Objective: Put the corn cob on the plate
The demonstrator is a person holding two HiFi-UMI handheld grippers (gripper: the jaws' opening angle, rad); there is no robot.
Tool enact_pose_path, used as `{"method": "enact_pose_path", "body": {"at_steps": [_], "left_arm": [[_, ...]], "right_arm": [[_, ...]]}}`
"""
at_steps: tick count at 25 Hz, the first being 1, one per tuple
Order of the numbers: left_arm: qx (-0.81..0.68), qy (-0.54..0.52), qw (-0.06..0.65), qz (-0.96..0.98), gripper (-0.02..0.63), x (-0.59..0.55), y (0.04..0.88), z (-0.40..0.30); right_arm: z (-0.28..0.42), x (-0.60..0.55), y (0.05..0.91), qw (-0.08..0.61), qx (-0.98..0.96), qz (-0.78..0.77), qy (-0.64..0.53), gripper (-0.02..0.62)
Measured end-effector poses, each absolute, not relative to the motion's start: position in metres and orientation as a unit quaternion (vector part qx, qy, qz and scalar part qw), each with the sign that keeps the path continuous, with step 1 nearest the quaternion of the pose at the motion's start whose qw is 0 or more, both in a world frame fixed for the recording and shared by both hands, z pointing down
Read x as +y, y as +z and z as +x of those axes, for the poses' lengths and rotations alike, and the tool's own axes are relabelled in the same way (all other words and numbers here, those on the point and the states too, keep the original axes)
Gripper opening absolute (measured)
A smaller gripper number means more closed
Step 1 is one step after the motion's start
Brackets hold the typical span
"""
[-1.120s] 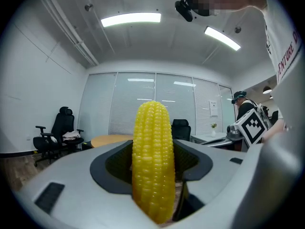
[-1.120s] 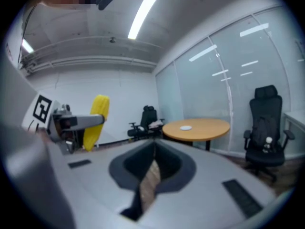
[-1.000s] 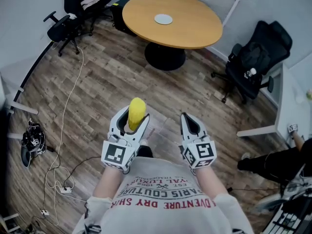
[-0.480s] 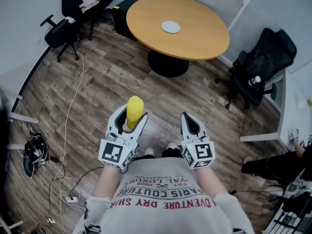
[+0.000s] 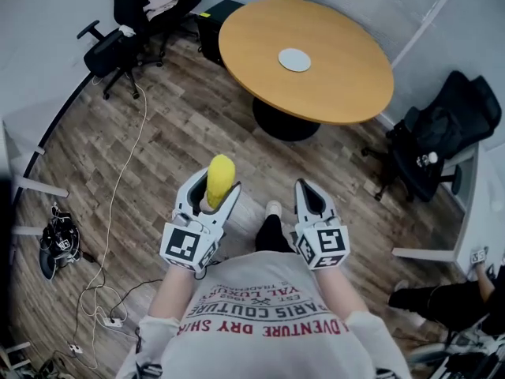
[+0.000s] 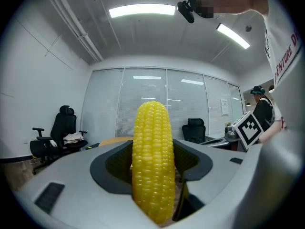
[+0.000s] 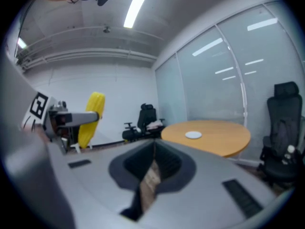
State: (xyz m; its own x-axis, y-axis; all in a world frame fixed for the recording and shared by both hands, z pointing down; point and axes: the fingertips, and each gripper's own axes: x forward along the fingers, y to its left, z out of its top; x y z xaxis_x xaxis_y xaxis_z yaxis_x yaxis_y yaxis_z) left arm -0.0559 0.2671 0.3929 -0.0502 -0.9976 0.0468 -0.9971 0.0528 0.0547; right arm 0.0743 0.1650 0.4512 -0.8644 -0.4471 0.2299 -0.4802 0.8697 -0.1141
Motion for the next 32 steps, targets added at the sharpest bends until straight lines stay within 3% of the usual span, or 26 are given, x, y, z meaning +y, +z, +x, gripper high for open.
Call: {"method": "enact_pose_path", "body": {"at_steps": [16, 32], "left_arm": [[-0.734, -0.008, 0.042, 0.678, 0.282, 0.023, 0.393, -0.12], [-0.659, 0.009, 0.053, 0.75, 0.282, -0.153, 0.415, -0.203]], "right_arm": [[0.021, -0.093, 0.44, 0.096, -0.96, 0.254, 0.064, 0.029], [-0.047, -0.226, 0.455, 0.106, -0.935, 0.332, 0.066, 0.029]]}}
